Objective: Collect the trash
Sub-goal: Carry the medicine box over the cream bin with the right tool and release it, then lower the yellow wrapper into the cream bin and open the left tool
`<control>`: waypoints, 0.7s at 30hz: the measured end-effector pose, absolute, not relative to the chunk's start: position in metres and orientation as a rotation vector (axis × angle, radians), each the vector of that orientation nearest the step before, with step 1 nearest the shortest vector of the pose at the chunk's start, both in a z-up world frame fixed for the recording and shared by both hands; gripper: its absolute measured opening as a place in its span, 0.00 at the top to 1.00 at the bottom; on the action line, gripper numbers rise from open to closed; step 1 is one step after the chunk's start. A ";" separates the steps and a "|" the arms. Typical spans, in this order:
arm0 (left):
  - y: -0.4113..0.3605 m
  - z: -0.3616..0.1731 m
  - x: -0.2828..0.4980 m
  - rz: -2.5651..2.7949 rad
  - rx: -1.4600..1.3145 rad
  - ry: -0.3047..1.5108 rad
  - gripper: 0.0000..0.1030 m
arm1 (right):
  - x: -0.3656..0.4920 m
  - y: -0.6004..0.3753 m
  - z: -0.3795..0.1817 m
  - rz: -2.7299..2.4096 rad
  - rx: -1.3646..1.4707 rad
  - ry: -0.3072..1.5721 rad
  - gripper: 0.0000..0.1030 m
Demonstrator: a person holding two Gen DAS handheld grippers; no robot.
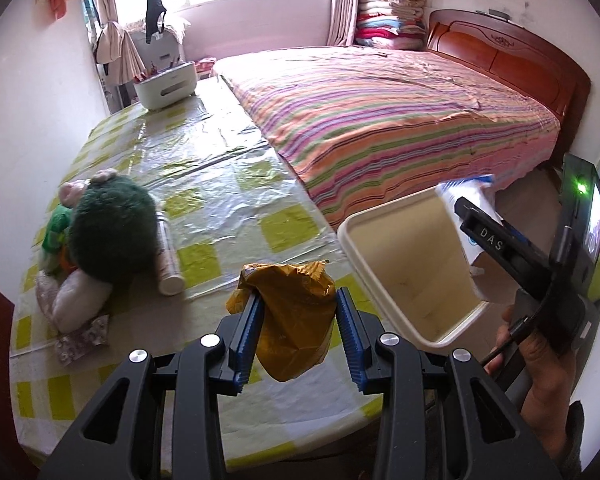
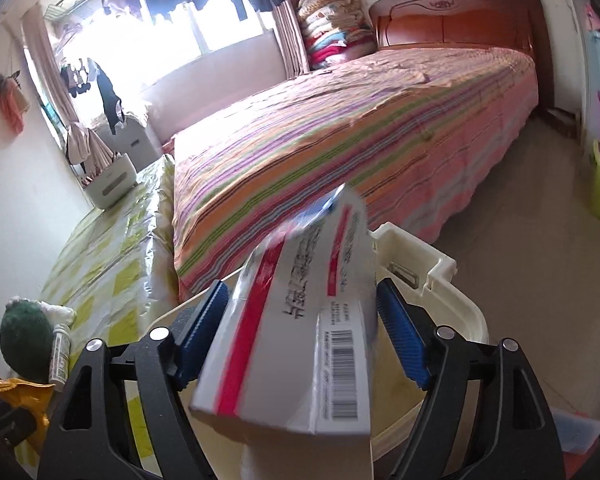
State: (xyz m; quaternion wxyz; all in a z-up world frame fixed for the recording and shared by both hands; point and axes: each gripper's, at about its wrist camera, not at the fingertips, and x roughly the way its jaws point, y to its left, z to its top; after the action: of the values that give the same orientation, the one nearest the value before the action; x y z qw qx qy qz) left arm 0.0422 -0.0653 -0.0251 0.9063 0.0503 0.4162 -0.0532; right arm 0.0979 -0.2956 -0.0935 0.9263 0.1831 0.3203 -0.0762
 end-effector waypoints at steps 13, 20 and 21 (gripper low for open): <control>-0.085 -0.038 0.073 -0.131 0.113 0.912 0.65 | 0.065 -0.328 -0.077 -0.202 0.521 0.481 0.14; -0.113 -0.048 0.088 -0.200 0.135 0.944 0.64 | 0.042 -0.352 -0.069 -0.243 0.598 0.362 0.13; -0.117 -0.048 0.089 -0.209 0.139 0.946 0.64 | 0.040 -0.355 -0.070 -0.247 0.611 0.357 0.13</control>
State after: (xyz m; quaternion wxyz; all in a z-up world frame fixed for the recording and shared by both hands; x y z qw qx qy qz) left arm 0.0892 -0.1169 -0.0484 0.8827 0.0670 0.4541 -0.1003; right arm 0.0404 -0.3552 -0.0697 0.9306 0.2985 0.1742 -0.1204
